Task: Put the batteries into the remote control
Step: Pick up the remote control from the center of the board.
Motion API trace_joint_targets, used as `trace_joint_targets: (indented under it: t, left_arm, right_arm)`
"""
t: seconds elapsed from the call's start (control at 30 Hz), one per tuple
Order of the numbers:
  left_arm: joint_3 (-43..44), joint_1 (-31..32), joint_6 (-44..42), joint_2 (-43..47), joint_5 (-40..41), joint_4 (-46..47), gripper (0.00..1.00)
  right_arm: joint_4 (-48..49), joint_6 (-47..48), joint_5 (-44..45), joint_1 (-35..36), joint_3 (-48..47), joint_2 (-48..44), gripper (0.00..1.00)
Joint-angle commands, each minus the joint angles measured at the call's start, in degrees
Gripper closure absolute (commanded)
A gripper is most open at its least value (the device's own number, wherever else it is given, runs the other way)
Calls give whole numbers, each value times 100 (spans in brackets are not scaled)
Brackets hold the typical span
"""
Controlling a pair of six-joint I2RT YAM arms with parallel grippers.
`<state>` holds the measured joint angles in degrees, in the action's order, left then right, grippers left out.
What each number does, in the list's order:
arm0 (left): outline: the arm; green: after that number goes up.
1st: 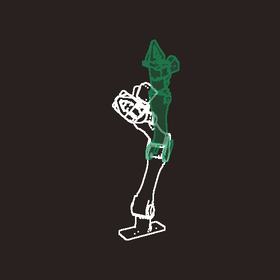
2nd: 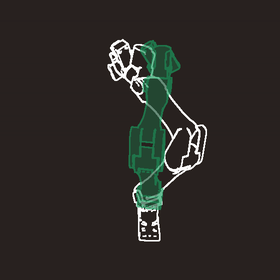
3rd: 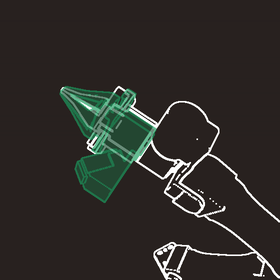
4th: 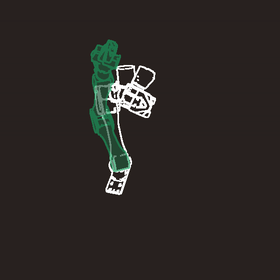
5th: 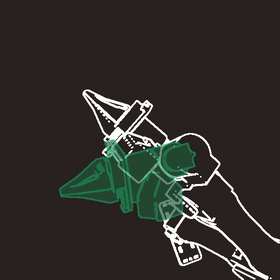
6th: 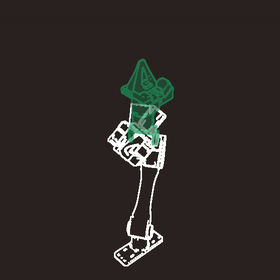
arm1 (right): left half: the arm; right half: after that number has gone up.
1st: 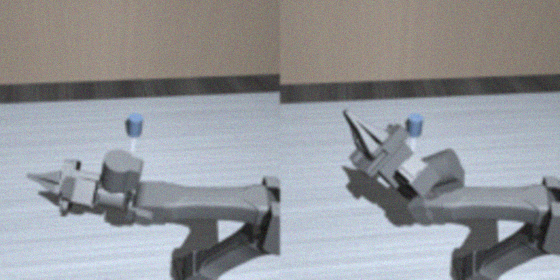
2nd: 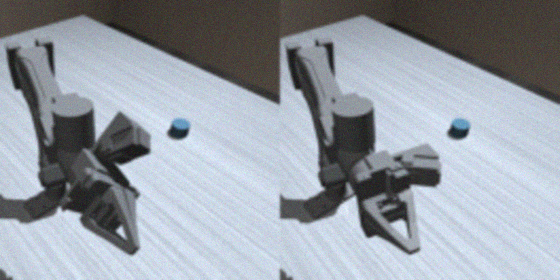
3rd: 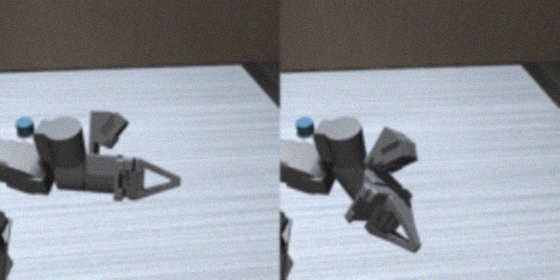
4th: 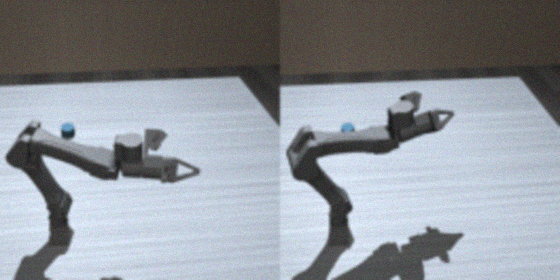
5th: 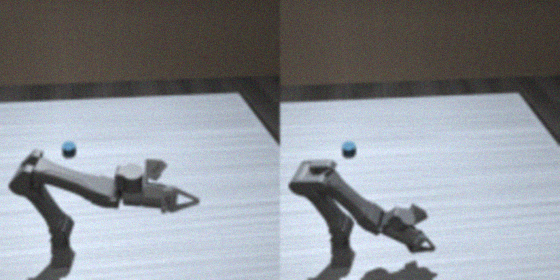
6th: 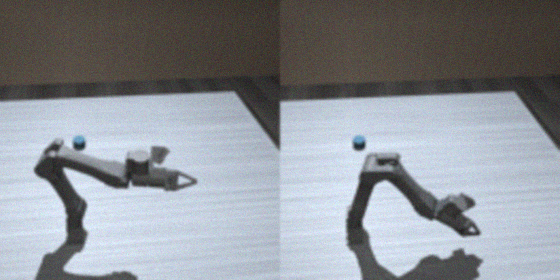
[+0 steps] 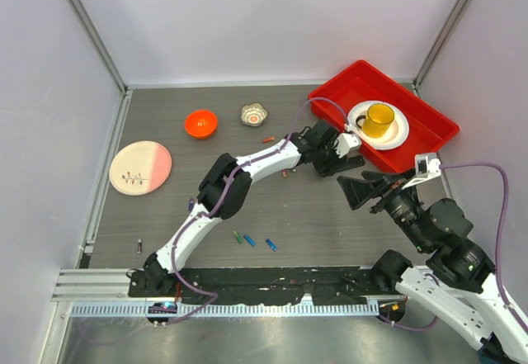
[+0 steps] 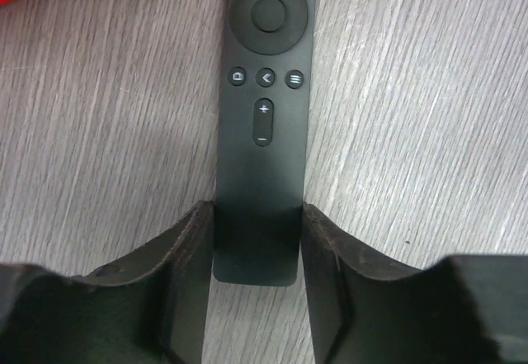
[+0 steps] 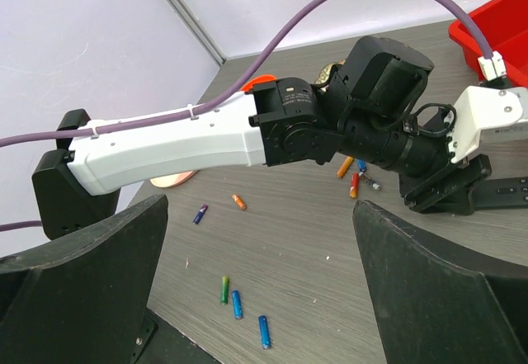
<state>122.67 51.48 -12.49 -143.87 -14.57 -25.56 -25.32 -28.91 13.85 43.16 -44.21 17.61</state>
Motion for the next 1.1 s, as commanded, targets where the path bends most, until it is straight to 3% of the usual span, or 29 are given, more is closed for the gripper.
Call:
trace_joint_targets:
  t: [0.0,0.1,0.23,0.53,0.8,1.07]
  left_arm:
    - [-24,11,106,26,-319,-318,59]
    - [-260,11,229,262,-363,-21,82]
    - [-953,11,431,772,-328,490,100]
    - [-2683,11,1187,2160,-3,1588,100]
    - [-4909,-42,2540,3962,270,3721,100]
    - [-7316,-410,4244,6000,517,5630,100]
  right_arm:
    - [185,-80,65,17,-18,-55,1]
    - [177,-98,74,26,-88,-47,1]
    - [159,-80,109,17,-246,15,1]
    - [212,-98,364,26,-475,94,1]
    - [193,-572,2340,17,-326,111,1]
    - [686,-616,1992,26,-71,585,0]
